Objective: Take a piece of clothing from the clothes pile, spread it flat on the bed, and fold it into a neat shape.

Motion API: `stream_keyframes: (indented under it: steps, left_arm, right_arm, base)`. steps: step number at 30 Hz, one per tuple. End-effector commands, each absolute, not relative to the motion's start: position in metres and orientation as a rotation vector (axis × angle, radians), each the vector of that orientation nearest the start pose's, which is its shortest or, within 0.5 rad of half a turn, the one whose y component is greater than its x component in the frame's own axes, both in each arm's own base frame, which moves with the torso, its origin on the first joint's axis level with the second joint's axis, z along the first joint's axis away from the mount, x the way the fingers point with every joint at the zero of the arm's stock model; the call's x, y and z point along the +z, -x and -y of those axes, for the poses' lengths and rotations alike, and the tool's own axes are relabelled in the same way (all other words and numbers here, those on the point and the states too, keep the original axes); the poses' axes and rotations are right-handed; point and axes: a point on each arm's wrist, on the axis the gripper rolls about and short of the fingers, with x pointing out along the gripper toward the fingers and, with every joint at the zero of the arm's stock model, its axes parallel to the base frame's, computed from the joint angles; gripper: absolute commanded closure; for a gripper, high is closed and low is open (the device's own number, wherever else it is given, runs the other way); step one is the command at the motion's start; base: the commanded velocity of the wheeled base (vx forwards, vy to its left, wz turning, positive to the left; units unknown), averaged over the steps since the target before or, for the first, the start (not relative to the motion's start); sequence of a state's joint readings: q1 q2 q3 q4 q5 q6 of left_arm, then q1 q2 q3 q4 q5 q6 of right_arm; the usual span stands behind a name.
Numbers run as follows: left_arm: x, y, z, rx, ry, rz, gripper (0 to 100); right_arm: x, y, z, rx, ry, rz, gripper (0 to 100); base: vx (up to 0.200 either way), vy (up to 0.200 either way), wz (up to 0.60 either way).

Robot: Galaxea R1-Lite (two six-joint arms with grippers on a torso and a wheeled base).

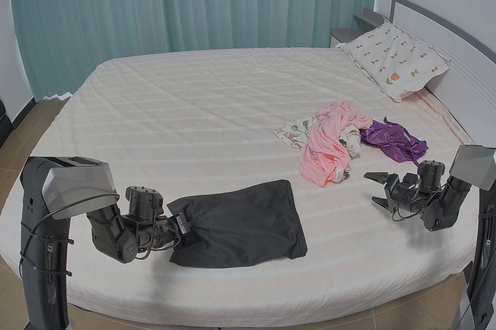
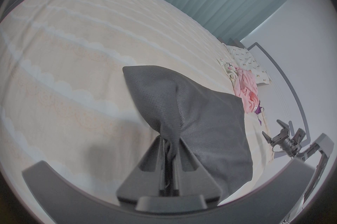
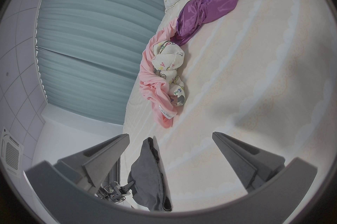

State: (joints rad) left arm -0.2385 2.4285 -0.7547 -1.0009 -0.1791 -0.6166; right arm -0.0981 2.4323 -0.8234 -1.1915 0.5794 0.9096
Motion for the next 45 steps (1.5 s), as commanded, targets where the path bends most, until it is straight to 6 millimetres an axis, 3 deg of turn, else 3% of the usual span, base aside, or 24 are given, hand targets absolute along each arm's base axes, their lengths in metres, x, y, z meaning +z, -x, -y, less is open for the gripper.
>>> stream_keyframes:
  steps: [1,5,45]
  left_arm:
    - [-0.043,-0.353,0.090,-0.182,0.573,-0.765,100]
    - [-0.043,-0.350,0.089,-0.180,0.573,-0.769,100]
    - [-0.033,-0.342,0.060,-0.115,0.605,-0.765,100]
  right_arm:
    - [-0.023,-0.386,0.026,0.263,-1.020,-0.593,0]
    - [-0.023,-0.386,0.026,0.263,-1.020,-0.593,0]
    - [-0.023,-0.386,0.026,0.261,-1.022,-0.592,0]
  base:
    - [0.000,0.000,0.00]
    - [0.000,0.000,0.00]
    - [0.000,0.200,0.00]
